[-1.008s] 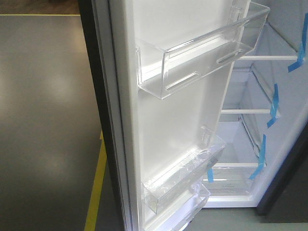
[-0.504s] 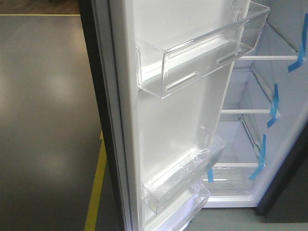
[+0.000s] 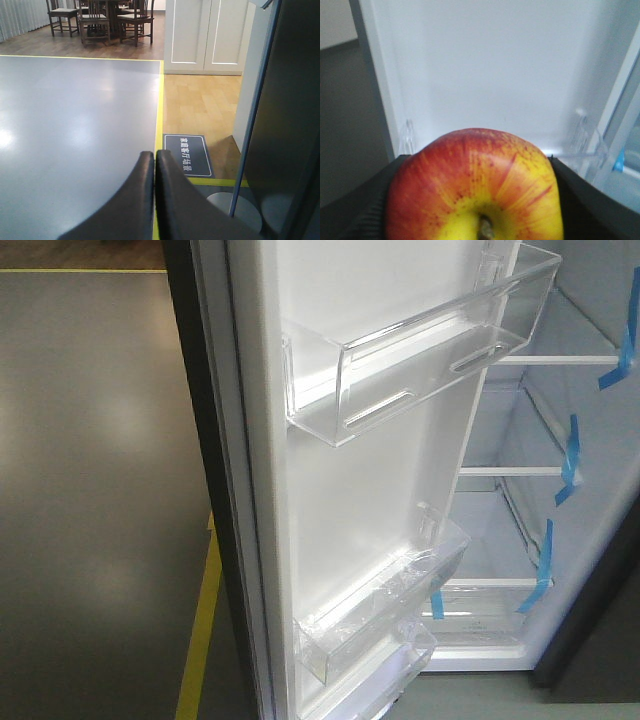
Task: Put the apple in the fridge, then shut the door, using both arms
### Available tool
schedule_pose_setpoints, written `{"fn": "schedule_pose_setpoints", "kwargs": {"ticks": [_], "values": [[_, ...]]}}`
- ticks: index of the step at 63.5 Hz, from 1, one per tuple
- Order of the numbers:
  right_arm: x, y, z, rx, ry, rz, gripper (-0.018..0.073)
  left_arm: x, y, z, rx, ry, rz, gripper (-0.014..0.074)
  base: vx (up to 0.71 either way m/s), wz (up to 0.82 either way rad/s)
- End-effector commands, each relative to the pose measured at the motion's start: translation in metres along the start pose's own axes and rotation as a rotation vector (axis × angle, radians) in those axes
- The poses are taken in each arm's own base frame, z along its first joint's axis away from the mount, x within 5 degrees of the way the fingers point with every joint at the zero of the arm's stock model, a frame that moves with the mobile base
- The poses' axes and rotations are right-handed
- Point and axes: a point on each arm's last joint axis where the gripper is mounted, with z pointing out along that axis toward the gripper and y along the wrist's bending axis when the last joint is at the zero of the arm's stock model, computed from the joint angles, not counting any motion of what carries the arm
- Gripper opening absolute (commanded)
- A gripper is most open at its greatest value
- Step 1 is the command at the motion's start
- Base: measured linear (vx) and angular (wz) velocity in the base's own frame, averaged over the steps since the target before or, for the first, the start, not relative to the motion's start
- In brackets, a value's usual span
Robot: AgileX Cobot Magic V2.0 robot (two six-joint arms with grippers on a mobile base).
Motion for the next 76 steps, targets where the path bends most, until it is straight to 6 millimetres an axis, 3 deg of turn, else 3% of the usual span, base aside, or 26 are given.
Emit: {"fn": "schedule_pose_setpoints", "kwargs": {"ticks": [1,16,26,35,47,62,76], "values": [[-0.022,-0.008,0.006,-0.003,-0.202,0.013,-0.0003,0.001,-0.002,0.001,0.027,-0.049,-0.006,-0.0006,0.00,0.00],[-0.019,-0.052,0.072,-0.155,-0.287,0.020,-0.0003,0.001,-0.002,0.001,0.027,-0.049,-0.006,-0.0006,0.00,0.00],[0.001,-0.089,0.124,-0.193,-0.258,0.074,-0.0003,0.001,-0.002,0.001,0.027,-0.049,-0.006,-0.0006,0.00,0.00],[0.021,-0.109,0.155,-0.214,-0.204,0.104,-0.0001,0.001,-0.002,0.001,0.027,-0.049,-0.006,-0.0006,0.00,0.00],[0.034,-0.120,0.172,-0.219,-0.176,0.095,0.0015,0.001,-0.002,0.001,0.027,-0.049,-0.006,-0.0006,0.00,0.00],[0.035,-0.123,0.175,-0.225,-0.189,0.110,0.0068,0.001,-0.002,0.001,0.027,-0.049,-0.006,-0.0006,0.00,0.00],[0.033,-0.102,0.188,-0.271,-0.174,0.060,0.0100,0.001,-0.002,0.001,0.027,-0.049,-0.006,-0.0006,0.00,0.00]]}}
